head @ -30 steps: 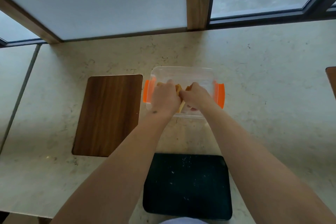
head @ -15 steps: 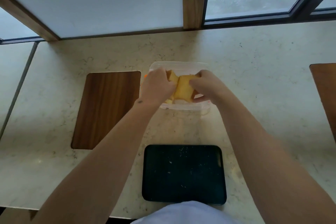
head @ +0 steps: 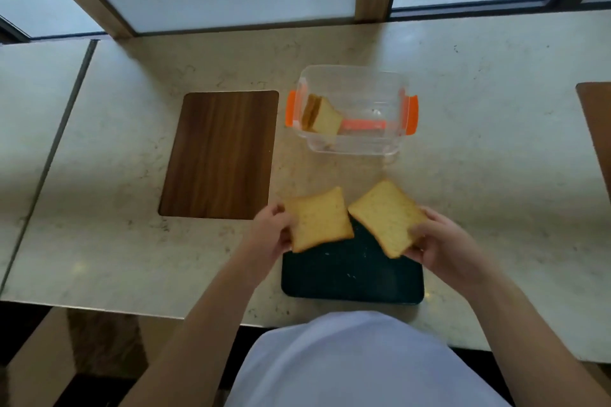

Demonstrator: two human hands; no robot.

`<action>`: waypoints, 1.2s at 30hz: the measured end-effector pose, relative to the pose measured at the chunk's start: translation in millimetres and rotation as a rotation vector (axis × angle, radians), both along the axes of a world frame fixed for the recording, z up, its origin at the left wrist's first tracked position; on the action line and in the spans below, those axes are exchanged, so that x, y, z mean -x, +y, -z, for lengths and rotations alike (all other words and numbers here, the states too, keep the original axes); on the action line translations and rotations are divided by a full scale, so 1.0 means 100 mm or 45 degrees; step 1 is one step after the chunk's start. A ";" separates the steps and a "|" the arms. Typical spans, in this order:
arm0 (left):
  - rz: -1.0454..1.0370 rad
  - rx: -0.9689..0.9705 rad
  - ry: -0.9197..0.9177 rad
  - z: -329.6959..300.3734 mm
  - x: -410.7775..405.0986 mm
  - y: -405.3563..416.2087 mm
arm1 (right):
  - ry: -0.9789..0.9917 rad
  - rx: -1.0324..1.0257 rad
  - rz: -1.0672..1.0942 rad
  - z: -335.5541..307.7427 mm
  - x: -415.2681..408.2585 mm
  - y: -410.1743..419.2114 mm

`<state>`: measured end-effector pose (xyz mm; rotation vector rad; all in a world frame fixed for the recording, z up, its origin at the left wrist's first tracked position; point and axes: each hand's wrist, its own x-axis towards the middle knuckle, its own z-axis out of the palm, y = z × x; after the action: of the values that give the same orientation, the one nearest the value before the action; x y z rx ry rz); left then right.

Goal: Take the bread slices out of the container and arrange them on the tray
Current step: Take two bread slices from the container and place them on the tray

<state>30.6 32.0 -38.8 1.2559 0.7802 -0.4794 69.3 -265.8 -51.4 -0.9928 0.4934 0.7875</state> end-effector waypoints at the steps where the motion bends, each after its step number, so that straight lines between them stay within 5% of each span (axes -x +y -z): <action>1: 0.053 -0.027 0.026 0.13 0.15 0.01 | 0.024 0.026 -0.009 0.07 0.10 -0.01; 9: 0.359 -0.194 0.120 0.62 0.55 0.10 | 0.095 0.277 -0.074 0.43 0.47 0.00; 18: 0.195 -0.178 -0.016 0.50 0.22 0.10 | 0.100 0.348 -0.053 0.43 0.54 0.05; 36: 0.365 -0.626 0.041 0.71 -0.01 0.00 | 0.077 0.416 -0.176 0.47 0.54 0.02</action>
<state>31.8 32.4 -109.7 1.8365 0.7736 -0.5583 14.9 -264.2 -98.9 -1.3192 0.6239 0.8792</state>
